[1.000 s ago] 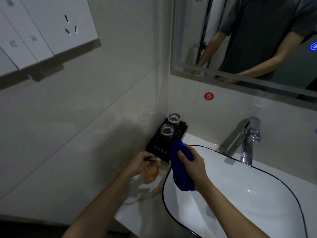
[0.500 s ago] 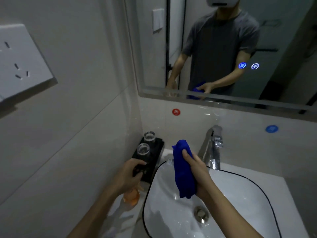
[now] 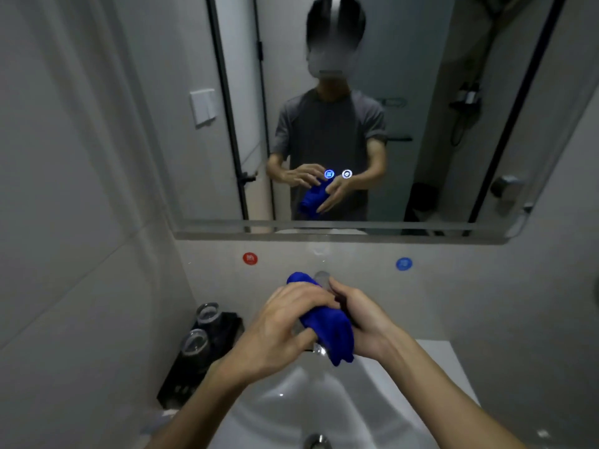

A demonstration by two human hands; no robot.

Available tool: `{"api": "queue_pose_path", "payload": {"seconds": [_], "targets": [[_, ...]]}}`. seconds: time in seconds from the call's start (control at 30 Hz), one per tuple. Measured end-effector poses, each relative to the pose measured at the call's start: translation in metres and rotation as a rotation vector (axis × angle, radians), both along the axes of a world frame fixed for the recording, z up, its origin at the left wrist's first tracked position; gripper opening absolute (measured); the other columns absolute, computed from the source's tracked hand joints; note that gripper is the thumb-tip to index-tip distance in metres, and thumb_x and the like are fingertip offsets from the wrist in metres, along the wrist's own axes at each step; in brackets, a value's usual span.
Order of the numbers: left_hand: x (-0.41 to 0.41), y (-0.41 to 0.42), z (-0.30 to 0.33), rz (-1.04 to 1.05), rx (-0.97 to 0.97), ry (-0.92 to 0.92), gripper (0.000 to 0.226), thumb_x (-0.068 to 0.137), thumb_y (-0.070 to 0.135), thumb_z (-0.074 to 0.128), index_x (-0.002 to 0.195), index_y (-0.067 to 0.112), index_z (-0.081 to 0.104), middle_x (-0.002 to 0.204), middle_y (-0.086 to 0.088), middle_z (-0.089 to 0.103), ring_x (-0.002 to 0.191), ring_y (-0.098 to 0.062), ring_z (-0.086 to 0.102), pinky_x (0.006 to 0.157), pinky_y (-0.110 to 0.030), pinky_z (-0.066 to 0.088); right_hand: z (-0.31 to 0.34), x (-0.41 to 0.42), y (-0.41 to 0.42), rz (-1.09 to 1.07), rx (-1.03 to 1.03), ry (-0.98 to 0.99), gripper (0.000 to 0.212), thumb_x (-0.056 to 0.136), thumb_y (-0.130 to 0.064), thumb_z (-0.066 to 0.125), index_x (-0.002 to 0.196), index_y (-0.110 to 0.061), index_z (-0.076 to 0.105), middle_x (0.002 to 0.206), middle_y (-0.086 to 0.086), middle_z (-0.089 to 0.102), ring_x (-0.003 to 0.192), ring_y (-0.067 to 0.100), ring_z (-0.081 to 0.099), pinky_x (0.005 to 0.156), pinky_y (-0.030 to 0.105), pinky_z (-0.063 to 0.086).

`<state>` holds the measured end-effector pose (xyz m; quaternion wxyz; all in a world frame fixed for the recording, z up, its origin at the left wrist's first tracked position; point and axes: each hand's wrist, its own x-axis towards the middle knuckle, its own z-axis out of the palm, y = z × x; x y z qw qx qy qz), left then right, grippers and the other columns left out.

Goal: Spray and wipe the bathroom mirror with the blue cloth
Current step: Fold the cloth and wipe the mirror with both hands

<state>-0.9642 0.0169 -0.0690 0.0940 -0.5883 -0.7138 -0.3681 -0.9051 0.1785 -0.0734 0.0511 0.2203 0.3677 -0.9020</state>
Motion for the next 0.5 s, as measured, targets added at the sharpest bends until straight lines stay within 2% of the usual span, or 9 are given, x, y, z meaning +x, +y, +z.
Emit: {"api": "queue_pose_path", "payload": {"seconds": [0.07, 0.17, 0.23, 0.33, 0.4, 0.43, 0.5], "targets": [[0.001, 0.015, -0.003, 0.059, 0.096, -0.104, 0.042, 0.078, 0.000, 0.074, 0.113, 0.022, 0.063, 0.114, 0.014, 0.065, 0.110, -0.010, 0.060, 0.096, -0.028, 0.046, 0.004, 0.008, 0.012, -0.023, 0.032, 0.052, 0.040, 0.103, -0.042, 0.045, 0.112, -0.006, 0.060, 0.089, 0.018, 0.069, 0.077, 0.028, 0.070, 0.071, 0.040, 0.058], [0.001, 0.033, -0.002, 0.147, 0.221, -0.446, 0.033, 0.086, 0.004, 0.070, 0.111, 0.023, 0.062, 0.109, 0.009, 0.067, 0.104, -0.011, 0.063, 0.086, -0.016, 0.048, 0.005, 0.020, 0.030, -0.033, 0.030, 0.146, 0.051, 0.105, -0.041, 0.038, 0.125, 0.000, 0.059, 0.103, 0.025, 0.071, 0.079, 0.029, 0.073, 0.061, 0.036, 0.058], [0.001, 0.042, 0.000, 0.168, 0.300, -0.747, 0.028, 0.090, 0.009, 0.067, 0.113, 0.023, 0.062, 0.107, 0.006, 0.070, 0.103, -0.011, 0.066, 0.080, -0.017, 0.052, 0.005, 0.031, 0.039, -0.026, 0.254, 0.129, 0.048, 0.103, -0.047, 0.041, 0.125, -0.011, 0.064, 0.100, 0.022, 0.072, 0.077, 0.027, 0.069, 0.067, 0.034, 0.056], [-0.005, 0.055, 0.000, 0.110, 0.462, -1.186, 0.038, 0.083, 0.012, 0.064, 0.121, 0.016, 0.060, 0.116, -0.009, 0.072, 0.106, -0.022, 0.069, 0.081, -0.029, 0.055, 0.012, 0.045, 0.048, -0.027, 0.790, 0.104, 0.034, 0.100, -0.054, 0.041, 0.112, -0.039, 0.069, 0.098, -0.005, 0.073, 0.081, 0.014, 0.060, 0.073, 0.024, 0.046], [-0.006, 0.061, 0.001, 0.022, 0.563, -1.433, 0.046, 0.083, 0.013, 0.060, 0.128, 0.009, 0.058, 0.122, -0.021, 0.068, 0.105, -0.028, 0.069, 0.079, -0.034, 0.058, 0.013, 0.048, 0.052, -0.023, 0.963, 0.177, 0.023, 0.100, -0.048, 0.045, 0.109, -0.046, 0.066, 0.100, -0.021, 0.072, 0.088, -0.001, 0.063, 0.074, 0.012, 0.046], [-0.005, 0.063, 0.003, -0.013, 0.593, -1.547, 0.046, 0.085, 0.014, 0.058, 0.131, 0.007, 0.056, 0.124, -0.024, 0.066, 0.106, -0.030, 0.069, 0.078, -0.036, 0.059, 0.014, 0.048, 0.053, -0.028, 1.013, 0.199, 0.019, 0.099, -0.045, 0.050, 0.109, -0.046, 0.066, 0.101, -0.021, 0.071, 0.091, -0.005, 0.063, 0.075, 0.010, 0.046], [-0.001, 0.065, 0.005, -0.024, 0.599, -1.749, 0.045, 0.090, 0.019, 0.055, 0.134, 0.004, 0.055, 0.127, -0.027, 0.064, 0.110, -0.037, 0.066, 0.086, -0.047, 0.058, 0.012, 0.045, 0.057, -0.058, 1.115, 0.240, 0.020, 0.092, -0.049, 0.058, 0.109, -0.046, 0.067, 0.109, -0.013, 0.067, 0.098, -0.002, 0.061, 0.078, 0.013, 0.047]]}}
